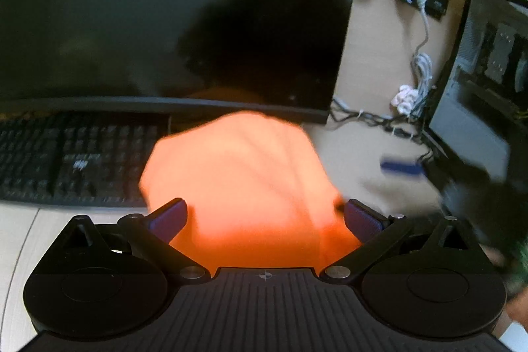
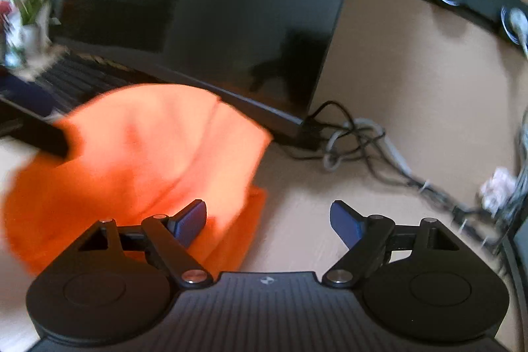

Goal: Fold clothes

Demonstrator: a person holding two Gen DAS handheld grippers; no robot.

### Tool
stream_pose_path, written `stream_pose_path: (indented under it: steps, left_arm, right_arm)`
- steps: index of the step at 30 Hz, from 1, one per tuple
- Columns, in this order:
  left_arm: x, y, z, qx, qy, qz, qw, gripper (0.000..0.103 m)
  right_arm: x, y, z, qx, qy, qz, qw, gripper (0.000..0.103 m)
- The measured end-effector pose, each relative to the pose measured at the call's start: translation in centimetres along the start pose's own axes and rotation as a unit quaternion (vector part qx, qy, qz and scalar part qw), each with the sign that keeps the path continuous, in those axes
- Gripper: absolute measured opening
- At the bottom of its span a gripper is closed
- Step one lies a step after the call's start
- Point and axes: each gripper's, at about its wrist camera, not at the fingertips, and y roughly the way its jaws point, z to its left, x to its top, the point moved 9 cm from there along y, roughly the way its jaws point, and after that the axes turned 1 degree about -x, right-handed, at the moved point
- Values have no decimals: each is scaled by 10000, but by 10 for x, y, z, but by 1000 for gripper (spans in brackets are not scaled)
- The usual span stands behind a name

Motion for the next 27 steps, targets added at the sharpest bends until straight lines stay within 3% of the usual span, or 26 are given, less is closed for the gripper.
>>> stream_pose_path:
  steps: [3, 6, 8, 11, 13, 17, 22, 27]
  left_arm:
    - [17, 17, -7, -127, 237, -19, 9996, 103]
    - [28, 47, -5, -207, 283, 243, 9991, 103]
    - [26, 71, 9, -60, 100, 525, 9986, 103]
    - [24, 84, 20, 127, 20, 588, 9982, 103]
    - [26, 81, 20, 130, 47, 532, 9985, 103]
    - [25, 62, 16, 151, 132, 474, 9987, 103]
    - [17, 45, 19, 162, 137, 507, 9985, 103]
    - [6, 36, 19, 137, 179, 558, 9982, 103]
  right_arm:
    - [-17, -20, 15, 436, 3, 67, 9990, 83]
    - [-34, -14, 27, 492, -420, 369, 9972, 84]
    - [-30, -10, 27, 545, -346, 450, 9969, 84]
    - [-12, -16, 12, 642, -119, 240, 9976, 85]
    - [2, -19, -5, 568, 153, 37, 9983, 89]
    - [23, 7, -41, 31, 726, -161, 9972, 89]
    - [44, 48, -48, -92, 1268, -302, 9914, 89]
    - [21, 100, -53, -618, 1069, 509, 9910, 89]
